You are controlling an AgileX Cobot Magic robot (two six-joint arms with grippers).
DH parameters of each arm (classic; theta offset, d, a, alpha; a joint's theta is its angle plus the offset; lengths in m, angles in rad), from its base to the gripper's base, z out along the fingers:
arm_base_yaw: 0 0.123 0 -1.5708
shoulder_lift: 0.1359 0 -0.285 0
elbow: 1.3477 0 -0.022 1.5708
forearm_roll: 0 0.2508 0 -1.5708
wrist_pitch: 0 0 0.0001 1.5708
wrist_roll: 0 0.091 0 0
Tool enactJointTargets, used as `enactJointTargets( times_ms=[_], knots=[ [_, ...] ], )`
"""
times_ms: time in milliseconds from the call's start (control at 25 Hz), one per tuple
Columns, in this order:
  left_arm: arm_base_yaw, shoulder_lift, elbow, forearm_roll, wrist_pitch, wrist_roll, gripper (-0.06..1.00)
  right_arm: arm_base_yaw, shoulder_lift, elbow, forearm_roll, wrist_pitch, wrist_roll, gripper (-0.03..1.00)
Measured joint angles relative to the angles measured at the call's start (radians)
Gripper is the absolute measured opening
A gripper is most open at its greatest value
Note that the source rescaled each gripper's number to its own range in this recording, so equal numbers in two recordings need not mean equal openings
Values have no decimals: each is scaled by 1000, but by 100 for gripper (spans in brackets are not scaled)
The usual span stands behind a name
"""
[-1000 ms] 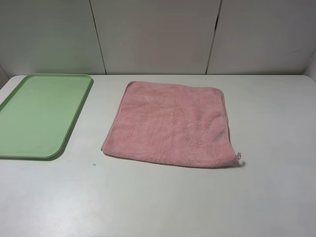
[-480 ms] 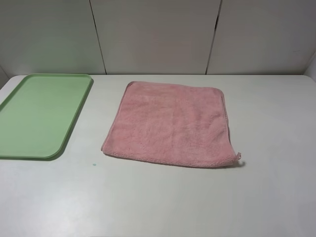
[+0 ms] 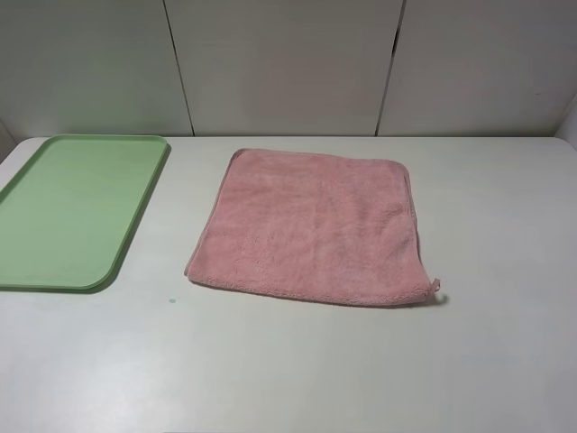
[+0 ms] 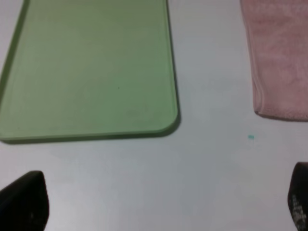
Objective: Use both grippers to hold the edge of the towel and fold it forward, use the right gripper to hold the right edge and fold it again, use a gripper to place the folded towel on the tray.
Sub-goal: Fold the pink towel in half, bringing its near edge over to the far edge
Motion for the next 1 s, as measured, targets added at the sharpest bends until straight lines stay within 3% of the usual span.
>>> enactJointTargets(
  times_ms=[400,1000],
  knots=[
    [-109,205,-108,0,11,71,100,7,97,-33,24,0,-22,100],
    [-413,476,-153,6,23,168,99,231,488,-297,30,40,-145,100]
  ],
)
